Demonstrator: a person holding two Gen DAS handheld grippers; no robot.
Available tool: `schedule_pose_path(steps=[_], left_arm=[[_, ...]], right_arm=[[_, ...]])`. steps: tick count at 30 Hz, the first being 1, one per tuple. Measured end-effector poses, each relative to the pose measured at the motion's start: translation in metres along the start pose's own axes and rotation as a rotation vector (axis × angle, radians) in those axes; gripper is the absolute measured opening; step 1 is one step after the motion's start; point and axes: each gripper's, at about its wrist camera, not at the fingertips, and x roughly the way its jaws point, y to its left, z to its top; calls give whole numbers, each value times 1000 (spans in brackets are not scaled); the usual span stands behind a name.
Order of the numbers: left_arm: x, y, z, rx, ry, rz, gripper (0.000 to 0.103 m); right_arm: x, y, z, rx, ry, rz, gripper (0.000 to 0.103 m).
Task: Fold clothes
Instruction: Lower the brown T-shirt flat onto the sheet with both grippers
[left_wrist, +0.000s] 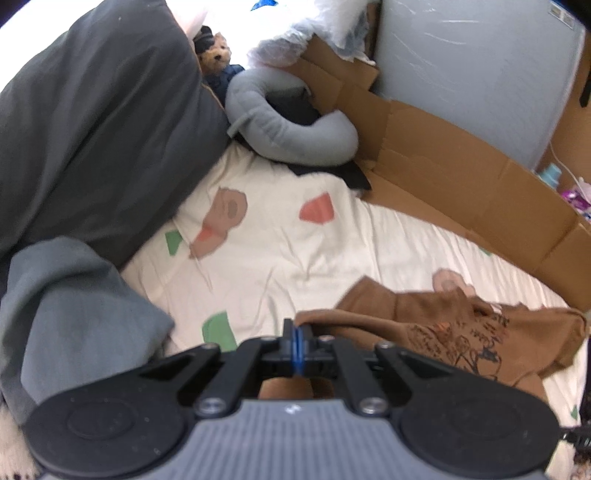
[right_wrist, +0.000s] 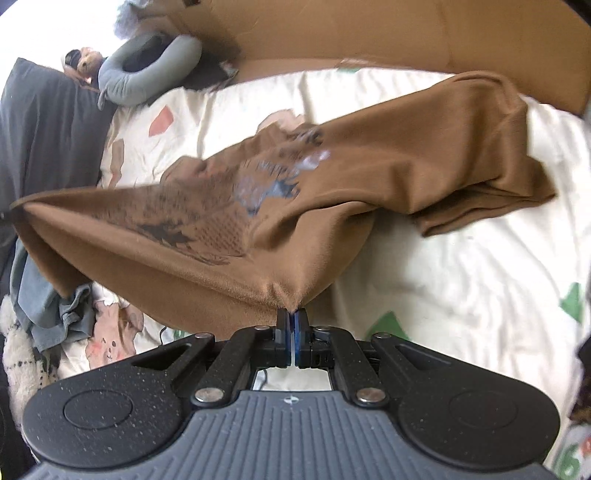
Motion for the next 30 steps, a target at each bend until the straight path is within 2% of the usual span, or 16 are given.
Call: schedule_pose_path(steps=[8,17,25,30], left_arm=[[-25,-14,-31,2,50,-46,1],[-47,-17,-66,-55,112,-100,1],[-62,-22,-102,-18,158,-125,1],[-60,-17,-134,3,223,-120,1]], right_arm=[[-45,-11,-10,18,-24,-45,0],[-98,-21,-33,12,-43,-79,0],[-145,-30,-63,-21,-41,-125,0],[-162,-46,-79,0,-27,-154,0]])
